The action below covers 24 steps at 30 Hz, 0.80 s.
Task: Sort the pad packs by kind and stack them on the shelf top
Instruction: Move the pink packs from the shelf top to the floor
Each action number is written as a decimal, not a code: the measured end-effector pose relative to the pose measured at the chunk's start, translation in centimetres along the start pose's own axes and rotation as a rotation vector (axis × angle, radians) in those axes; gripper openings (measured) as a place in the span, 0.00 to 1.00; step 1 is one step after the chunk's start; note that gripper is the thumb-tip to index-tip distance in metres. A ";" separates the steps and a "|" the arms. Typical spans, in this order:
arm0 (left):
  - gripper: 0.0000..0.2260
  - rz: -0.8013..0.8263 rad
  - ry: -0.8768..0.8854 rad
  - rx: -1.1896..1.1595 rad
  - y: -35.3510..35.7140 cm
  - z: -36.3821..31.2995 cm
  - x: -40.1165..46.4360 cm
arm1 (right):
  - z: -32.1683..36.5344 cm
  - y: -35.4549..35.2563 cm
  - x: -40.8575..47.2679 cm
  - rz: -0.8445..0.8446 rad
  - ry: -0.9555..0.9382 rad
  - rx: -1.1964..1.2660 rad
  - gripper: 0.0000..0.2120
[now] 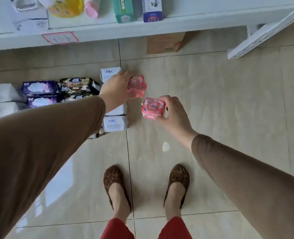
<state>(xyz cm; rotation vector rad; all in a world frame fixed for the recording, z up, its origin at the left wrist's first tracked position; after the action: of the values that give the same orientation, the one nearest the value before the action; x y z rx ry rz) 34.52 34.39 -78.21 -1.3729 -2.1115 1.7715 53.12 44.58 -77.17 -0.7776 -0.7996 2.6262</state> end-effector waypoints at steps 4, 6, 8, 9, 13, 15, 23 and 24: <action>0.28 -0.149 0.055 0.146 0.9 1.7 5.3 | -2.6 4.0 5.0 0.048 -0.003 -0.044 0.22; 0.29 -0.177 0.062 0.219 1.7 2.4 7.8 | -3.3 5.4 7.3 0.055 -0.016 -0.070 0.23; 0.29 -0.192 0.072 0.277 2.6 2.9 10.1 | -3.6 6.6 9.5 0.055 -0.041 -0.091 0.23; 0.30 -0.196 0.073 0.302 3.0 3.1 11.0 | -3.6 7.0 10.5 0.054 -0.055 -0.096 0.22; 0.30 -0.182 0.039 0.377 4.6 4.2 14.0 | -3.6 8.5 14.3 0.043 -0.087 -0.144 0.23; 0.30 -0.152 0.036 0.391 5.4 4.8 14.7 | -3.6 9.1 15.4 0.041 -0.092 -0.161 0.23; 0.36 -0.061 0.107 0.366 6.0 6.8 13.6 | -3.2 10.6 17.1 0.017 -0.082 -0.209 0.25; 0.35 -0.068 0.113 0.343 5.6 6.9 13.2 | -3.0 10.7 17.3 0.014 -0.086 -0.225 0.26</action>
<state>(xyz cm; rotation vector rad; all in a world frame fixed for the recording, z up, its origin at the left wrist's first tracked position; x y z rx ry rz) 25.97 37.32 -91.32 -1.2593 -1.6789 1.8691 39.57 44.33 -92.66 -0.7312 -1.1332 2.6268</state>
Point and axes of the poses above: each hand's wrist, its own x-axis towards the middle knuckle, its own y-axis out of the palm, z = x × y, the point moved 9 cm from there along x, towards the middle knuckle, and after that the axes turned 2 degrees about z, right-handed, at the moved point
